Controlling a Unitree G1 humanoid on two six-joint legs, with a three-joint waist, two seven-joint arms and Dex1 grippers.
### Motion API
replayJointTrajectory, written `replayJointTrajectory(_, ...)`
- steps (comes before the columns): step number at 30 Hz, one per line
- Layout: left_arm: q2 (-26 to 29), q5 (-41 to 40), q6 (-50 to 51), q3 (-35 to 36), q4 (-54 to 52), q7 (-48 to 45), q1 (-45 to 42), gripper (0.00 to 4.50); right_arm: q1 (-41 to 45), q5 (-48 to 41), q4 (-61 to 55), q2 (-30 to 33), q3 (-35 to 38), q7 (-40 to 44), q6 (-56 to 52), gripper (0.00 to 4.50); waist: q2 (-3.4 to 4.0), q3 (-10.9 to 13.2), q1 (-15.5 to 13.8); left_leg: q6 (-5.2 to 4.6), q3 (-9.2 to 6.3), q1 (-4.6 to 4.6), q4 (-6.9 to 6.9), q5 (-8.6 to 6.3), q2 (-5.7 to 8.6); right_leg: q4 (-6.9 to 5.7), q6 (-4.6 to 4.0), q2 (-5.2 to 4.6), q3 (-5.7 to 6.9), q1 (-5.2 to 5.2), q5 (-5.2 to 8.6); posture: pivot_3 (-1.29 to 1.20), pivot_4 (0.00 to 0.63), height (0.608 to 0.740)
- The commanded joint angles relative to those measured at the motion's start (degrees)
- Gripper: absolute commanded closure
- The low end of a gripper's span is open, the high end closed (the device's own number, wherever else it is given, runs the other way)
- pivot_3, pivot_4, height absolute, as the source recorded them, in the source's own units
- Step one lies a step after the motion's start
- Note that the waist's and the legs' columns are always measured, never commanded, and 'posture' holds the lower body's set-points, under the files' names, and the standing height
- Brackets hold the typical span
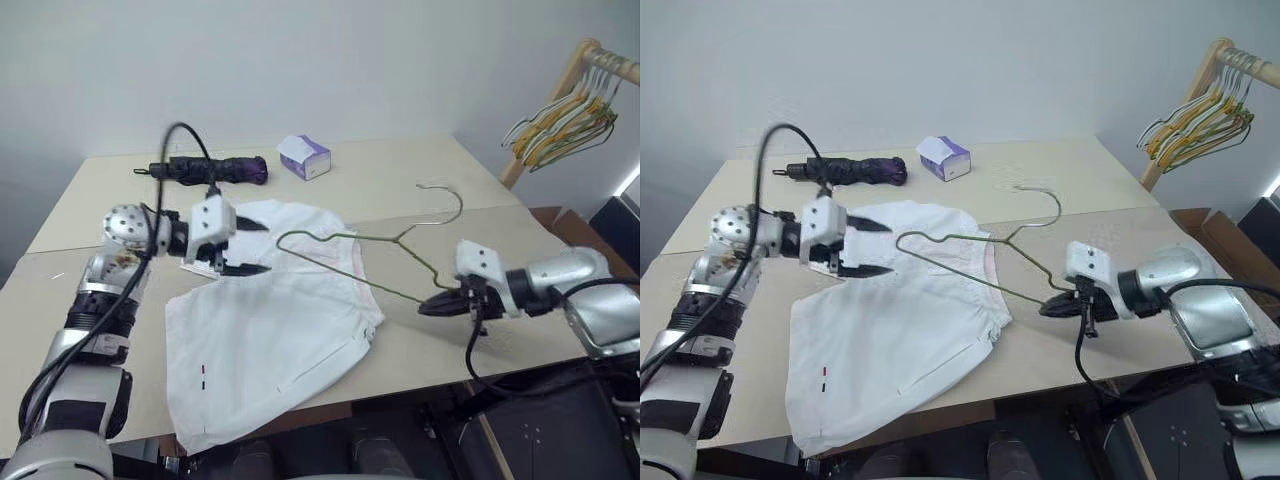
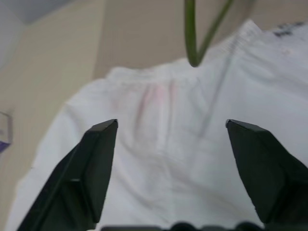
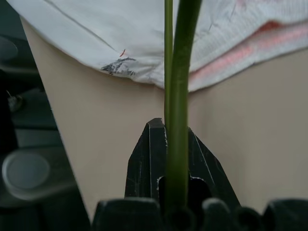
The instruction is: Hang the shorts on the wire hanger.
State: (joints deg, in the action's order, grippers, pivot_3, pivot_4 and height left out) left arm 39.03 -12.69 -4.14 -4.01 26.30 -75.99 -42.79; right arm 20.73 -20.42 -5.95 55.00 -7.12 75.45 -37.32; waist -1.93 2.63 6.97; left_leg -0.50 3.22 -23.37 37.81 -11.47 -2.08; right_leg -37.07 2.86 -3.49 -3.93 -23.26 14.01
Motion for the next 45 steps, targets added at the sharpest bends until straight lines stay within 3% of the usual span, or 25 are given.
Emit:
replayJointTrajectory(1, -2.93, -6.48, 4.72, 5.61, -8.96, 6.0, 2.89, 0.04, -0.51, -6.3, 0.39, 0.1, 4.65, -3.65, -15.71, 4.5, 0.01, -0.01, 0.16, 0.0, 0.0, 0.0, 0.0, 0.0, -0.01, 0.0, 0.0, 0.0, 0.0, 0.0, 0.0, -0.11, 0.004, 0.74)
replayJointTrajectory(5, -2.25, -11.84, 11.18, 7.34, -19.61, 5.09, 9.88, 0.04, 2.65, -10.58, 8.06, -2.9, 5.2, -8.33, -34.25, 4.5, 0.02, -0.02, 0.65, 0.0, 0.01, 0.13, 0.0, -0.01, -0.07, -0.03, -0.28, 0.05, -0.08, 0.07, -0.18, -0.09, 0.014, 0.74)
replayJointTrajectory(11, -0.66, -14.44, 14.76, 8.38, -29.32, 6.54, 17.63, 0.04, 5.76, -11.16, 18.23, -5.77, 3.83, -10.34, -39.67, 4.5, 0.03, -0.02, 0.02, -0.01, 0.0, 0.12, -0.01, -0.01, -0.02, 0.01, -0.26, 0.05, -0.07, 0.09, -0.16, -0.07, 0.019, 0.74)
replayJointTrajectory(18, 0.8, -15.04, 15.3, 8.78, -31.42, 6.4, 19.95, 0.04, 9.72, -10.95, 24.24, -7.34, 1.32, -8.88, -38.06, 4.5, 0.05, -0.01, -0.68, -0.01, 0.0, 0.12, -0.01, -0.01, 0.02, 0.04, 0.13, 0.03, -0.07, 0.1, 0.06, -0.05, 0.021, 0.74)
replayJointTrajectory(30, 1.6, -14.85, 14.33, 8.61, -31.09, 5.63, 20.22, 0.04, 10.88, -10.37, 24.34, -6.58, -3.61, -3.95, -35.68, 4.5, 0.06, -0.01, -1.6, -0.03, 0.01, 0.09, -0.01, -0.02, 0.01, 0.06, 0.15, 0.04, -0.07, 0.08, 0.07, -0.03, 0.014, 0.74)
replayJointTrajectory(36, 2.04, -14.53, 13.95, 8.48, -31.12, 5.24, 20.06, 0.04, 17.66, -7.35, 34.72, -10.67, -7.43, -2.28, -32.36, 4.5, 0.06, -0.01, -1.45, -0.03, 0.02, 0.11, -0.01, -0.02, 0.0, 0.05, 0.14, 0.06, -0.07, 0.08, 0.06, -0.01, 0.009, 0.74)
replayJointTrajectory(45, 3.18, -14.32, 13.53, 8.89, -32.51, 6.0, 20.61, 0.04, 25.95, 0.43, 48.25, -14.03, -17.83, 8.53, -26.03, 4.5, 0.07, -0.02, -2.97, -0.03, 0.02, 0.05, -0.01, -0.03, 0.01, 0.04, 0.14, 0.06, -0.05, 0.02, 0.06, 0.06, 0.0, 0.74)
